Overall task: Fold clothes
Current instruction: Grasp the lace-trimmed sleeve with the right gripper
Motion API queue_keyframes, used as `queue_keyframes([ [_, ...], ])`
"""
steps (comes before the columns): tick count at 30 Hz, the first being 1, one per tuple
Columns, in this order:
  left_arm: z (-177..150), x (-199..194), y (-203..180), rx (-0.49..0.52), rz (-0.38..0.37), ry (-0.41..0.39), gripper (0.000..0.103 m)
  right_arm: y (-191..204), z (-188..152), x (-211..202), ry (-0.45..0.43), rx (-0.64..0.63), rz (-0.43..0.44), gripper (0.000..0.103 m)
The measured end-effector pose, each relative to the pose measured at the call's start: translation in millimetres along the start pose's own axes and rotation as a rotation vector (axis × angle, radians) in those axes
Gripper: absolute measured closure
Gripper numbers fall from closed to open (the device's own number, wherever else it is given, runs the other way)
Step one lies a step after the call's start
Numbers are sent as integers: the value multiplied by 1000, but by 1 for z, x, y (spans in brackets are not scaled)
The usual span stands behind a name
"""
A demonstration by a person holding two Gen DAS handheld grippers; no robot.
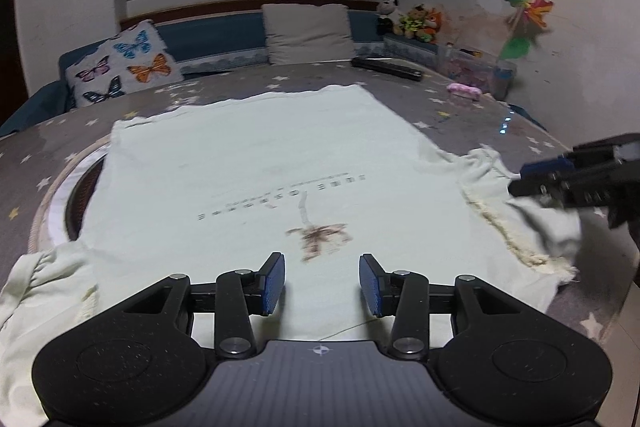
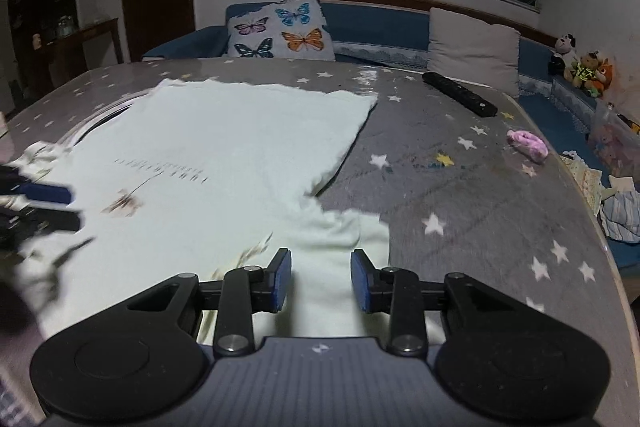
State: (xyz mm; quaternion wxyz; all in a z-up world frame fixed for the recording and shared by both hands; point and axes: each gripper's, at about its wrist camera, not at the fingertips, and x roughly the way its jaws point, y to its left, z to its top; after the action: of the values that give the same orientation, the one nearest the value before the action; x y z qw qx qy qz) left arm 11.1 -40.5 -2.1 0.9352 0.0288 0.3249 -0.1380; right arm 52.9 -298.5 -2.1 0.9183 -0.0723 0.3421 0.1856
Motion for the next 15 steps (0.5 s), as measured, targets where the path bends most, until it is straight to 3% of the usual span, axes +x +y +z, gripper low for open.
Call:
queue_keyframes([
  [7, 6, 3, -24, 46, -61, -12, 58, 8, -33, -24, 50, -3, 0, 66],
  [15, 7, 14, -51, 92, -111, 5, 58, -20, -41, -41, 11, 143, -82, 66],
])
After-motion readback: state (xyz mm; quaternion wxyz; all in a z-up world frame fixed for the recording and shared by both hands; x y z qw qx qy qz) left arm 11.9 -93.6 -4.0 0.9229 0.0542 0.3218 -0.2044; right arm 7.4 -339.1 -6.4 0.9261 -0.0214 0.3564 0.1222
